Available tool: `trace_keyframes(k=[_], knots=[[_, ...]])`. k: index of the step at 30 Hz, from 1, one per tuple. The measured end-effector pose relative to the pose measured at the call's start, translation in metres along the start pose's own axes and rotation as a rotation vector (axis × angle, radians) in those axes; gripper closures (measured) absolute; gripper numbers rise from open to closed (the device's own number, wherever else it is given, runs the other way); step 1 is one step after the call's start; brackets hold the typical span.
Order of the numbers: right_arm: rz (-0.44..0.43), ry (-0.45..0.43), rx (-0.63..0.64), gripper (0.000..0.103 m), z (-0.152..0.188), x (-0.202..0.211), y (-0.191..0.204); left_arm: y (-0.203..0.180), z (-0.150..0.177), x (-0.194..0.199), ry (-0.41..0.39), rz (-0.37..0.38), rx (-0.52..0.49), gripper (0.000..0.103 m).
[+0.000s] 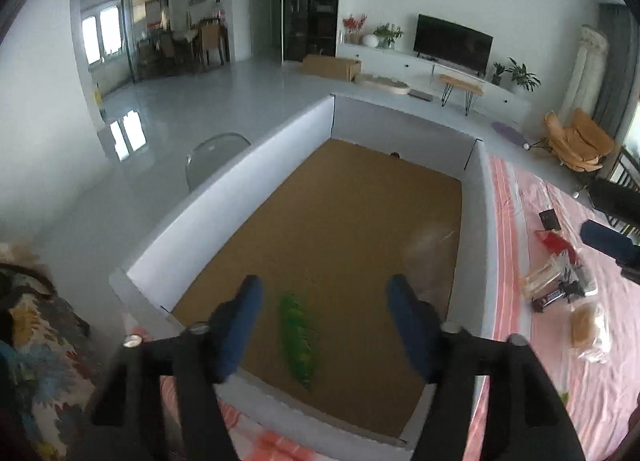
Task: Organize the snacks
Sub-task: 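Carry the green sausage with the left tool into the white box and release, then withdraw the open left tool from the box back over the snacks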
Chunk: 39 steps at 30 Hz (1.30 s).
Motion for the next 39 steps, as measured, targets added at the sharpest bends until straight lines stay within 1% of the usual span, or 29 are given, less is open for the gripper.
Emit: trace_keyframes(k=[2,4,6,7,8,9,10,12,14,15,16,17,19,21,25,26,27,29,31,32,33,36,38,39], knots=[[0.102,-0.048,0.055,0.036,0.012,0.018,-0.027,-0.019,0.003,0.007,-0.046,0.020,-0.044,0.033],[0.258,-0.100,0.130,0.034,0.022,0.047,-0.073,-0.042,0.003,0.011,-0.101,0.056,-0.082,0.033],[0.409,-0.113,0.174,0.034,0.036,0.068,-0.126,-0.073,-0.002,0.013,-0.167,0.076,-0.169,0.032],[0.477,-0.108,0.186,0.034,0.042,0.073,-0.161,-0.090,-0.002,0.012,-0.197,0.082,-0.222,0.032],[0.566,-0.099,0.198,0.034,0.055,0.092,-0.193,-0.110,-0.002,0.006,-0.207,0.085,-0.269,0.029],[0.638,-0.093,0.201,0.034,0.064,0.106,-0.221,-0.123,-0.003,-0.001,-0.202,0.084,-0.300,0.028],[0.687,-0.094,0.204,0.034,0.070,0.119,-0.241,-0.136,0.003,-0.011,-0.182,0.083,-0.343,0.028],[0.798,-0.128,0.218,0.034,0.080,0.155,-0.284,-0.149,0.017,-0.025,-0.125,0.076,-0.393,0.028],[0.890,-0.139,0.230,0.034,0.088,0.183,-0.304,-0.156,0.031,-0.033,-0.086,0.058,-0.443,0.028],[0.908,-0.151,0.218,0.034,0.091,0.197,-0.310,-0.161,0.035,-0.034,-0.088,0.034,-0.488,0.028],[0.906,-0.166,0.202,0.034,0.092,0.203,-0.319,-0.166,0.037,-0.032,-0.102,0.019,-0.524,0.028],[0.913,-0.178,0.185,0.033,0.095,0.210,-0.324,-0.173,0.039,-0.030,-0.107,0.019,-0.543,0.028],[0.902,-0.185,0.120,0.033,0.095,0.214,-0.331,-0.178,0.041,-0.027,-0.099,0.027,-0.554,0.028],[0.897,-0.207,0.108,0.032,0.091,0.214,-0.334,-0.177,0.045,-0.026,-0.084,0.004,-0.573,0.028],[0.895,-0.166,0.121,0.029,0.096,0.209,-0.332,-0.173,0.052,-0.021,-0.071,-0.010,-0.561,0.027],[0.894,-0.153,0.116,0.029,0.101,0.207,-0.344,-0.173,0.053,-0.022,-0.068,-0.017,-0.564,0.027],[0.894,-0.140,0.107,0.028,0.101,0.204,-0.348,-0.174,0.054,-0.023,-0.066,-0.020,-0.566,0.027],[0.891,-0.141,0.107,0.026,0.103,0.205,-0.349,-0.177,0.054,-0.023,-0.062,-0.010,-0.552,0.027],[0.890,-0.140,0.108,0.026,0.108,0.204,-0.352,-0.177,0.050,-0.019,-0.074,-0.002,-0.525,0.027],[0.888,-0.141,0.107,0.025,0.110,0.205,-0.353,-0.175,0.044,-0.015,-0.094,-0.014,-0.500,0.025],[0.886,-0.141,0.107,0.025,0.110,0.206,-0.354,-0.173,0.041,-0.012,-0.106,-0.023,-0.478,0.021],[0.883,-0.141,0.105,0.025,0.112,0.205,-0.355,-0.161,0.031,-0.001,-0.150,-0.062,-0.404,0.021],[0.877,-0.146,0.101,0.025,0.112,0.205,-0.355,-0.156,0.025,0.009,-0.201,-0.105,-0.376,0.021],[0.857,-0.166,0.092,0.024,0.111,0.208,-0.353,-0.155,0.023,0.014,-0.224,-0.115,-0.368,0.020]])
Point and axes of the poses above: each gripper's, at about its wrist camera, not at the fingertips, and x roughly against the way its jaws point, y to its left, z to its underside, the point moved 6 cm from there along -x, roughly the way its jaws point, and after that the axes turned 13 degrees about -y, right-handed, at the moved point
